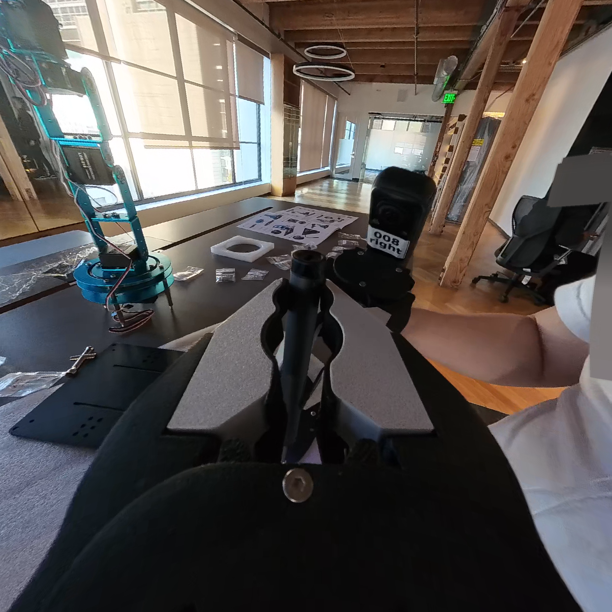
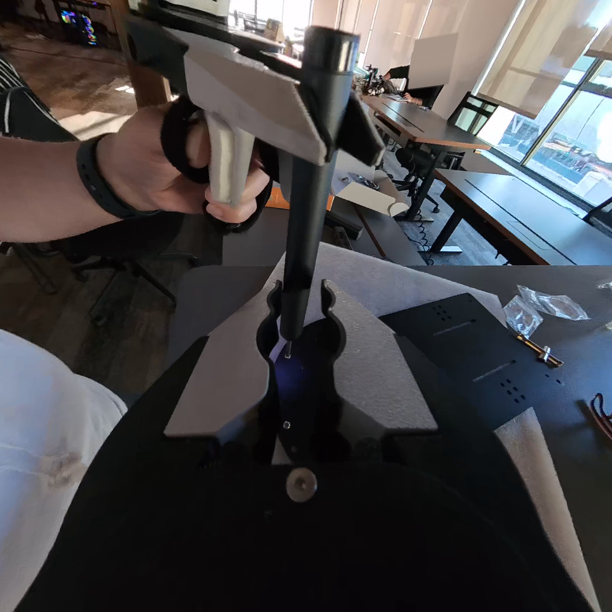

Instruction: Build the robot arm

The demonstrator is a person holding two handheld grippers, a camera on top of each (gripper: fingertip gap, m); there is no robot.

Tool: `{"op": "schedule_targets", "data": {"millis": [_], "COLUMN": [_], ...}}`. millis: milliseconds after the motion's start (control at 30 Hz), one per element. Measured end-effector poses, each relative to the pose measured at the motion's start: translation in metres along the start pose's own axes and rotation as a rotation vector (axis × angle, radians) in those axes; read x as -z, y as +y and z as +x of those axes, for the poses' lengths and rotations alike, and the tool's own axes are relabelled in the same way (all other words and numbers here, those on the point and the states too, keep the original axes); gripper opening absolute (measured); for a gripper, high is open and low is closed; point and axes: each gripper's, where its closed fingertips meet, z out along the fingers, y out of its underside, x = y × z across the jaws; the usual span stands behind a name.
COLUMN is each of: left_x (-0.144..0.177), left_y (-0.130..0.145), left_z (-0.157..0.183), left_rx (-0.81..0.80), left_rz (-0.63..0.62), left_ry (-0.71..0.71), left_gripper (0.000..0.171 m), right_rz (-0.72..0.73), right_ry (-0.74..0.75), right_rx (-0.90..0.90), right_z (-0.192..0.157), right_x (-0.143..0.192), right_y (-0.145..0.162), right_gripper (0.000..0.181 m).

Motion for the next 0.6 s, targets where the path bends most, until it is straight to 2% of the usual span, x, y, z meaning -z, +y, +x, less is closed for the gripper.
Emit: {"op": "schedule_targets", "data": {"millis": [133,333,600], "left_x": [0.001,-0.001,-0.013], "left_y": [-0.002,-0.018,-0.055], "left_z": [-0.009,-0.013,0.006], "left_rx": [-0.013,-0.029,-0.132], "left_rz": [0.002,0.04,0.119], "left_ry": [-0.054,-0.049,-0.047], "left_gripper": [0.017,0.016,0.016], "right_rz": [0.008,0.024,0.068], "right_ry": [-0.007,-0.002,0.121], "right_rx": [-0.051,-0.044,0.053], "right_z": [0.006,0.01,0.018], "right_x": [0.001,-0.001,0.015], "right_y": [-0.005,-0.012,-0.057], "right_gripper": [0.027,0.026,0.026]}}
